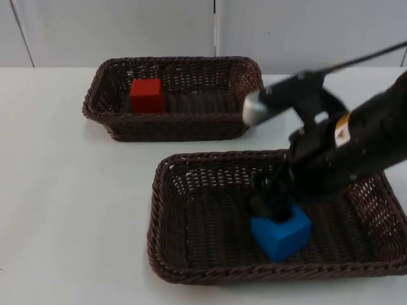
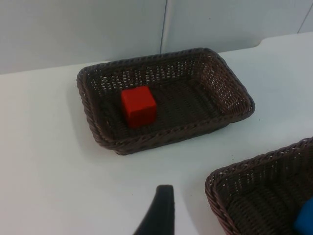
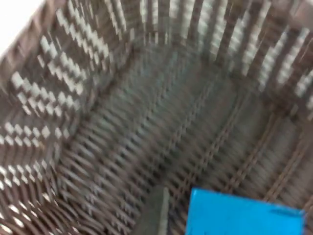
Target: Pick up one cube with the left hand and place it into the upper basket. Pick up one cube with the right hand and place it into the lower basket.
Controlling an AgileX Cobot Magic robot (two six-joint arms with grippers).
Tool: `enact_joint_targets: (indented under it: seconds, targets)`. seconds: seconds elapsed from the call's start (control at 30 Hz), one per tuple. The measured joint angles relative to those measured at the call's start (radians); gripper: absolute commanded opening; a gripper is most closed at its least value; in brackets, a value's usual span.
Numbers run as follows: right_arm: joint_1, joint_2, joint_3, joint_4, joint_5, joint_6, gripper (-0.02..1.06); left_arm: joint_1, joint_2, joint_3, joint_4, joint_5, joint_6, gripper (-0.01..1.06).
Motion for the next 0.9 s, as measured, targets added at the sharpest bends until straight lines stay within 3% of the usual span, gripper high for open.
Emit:
enact_joint_targets:
  seconds: [0.47, 0.9]
  targets:
    - [0.000, -0.399, 0.001, 0.000, 0.060, 0.000, 0.80, 0.000, 0.000, 0.000, 0.000, 0.000, 0.000, 0.81]
    - [0.000, -0.453, 0.001, 0.000, 0.132, -0.004, 0.80, 0.000, 0.000, 0.000, 0.000, 0.001, 0.000, 0.81]
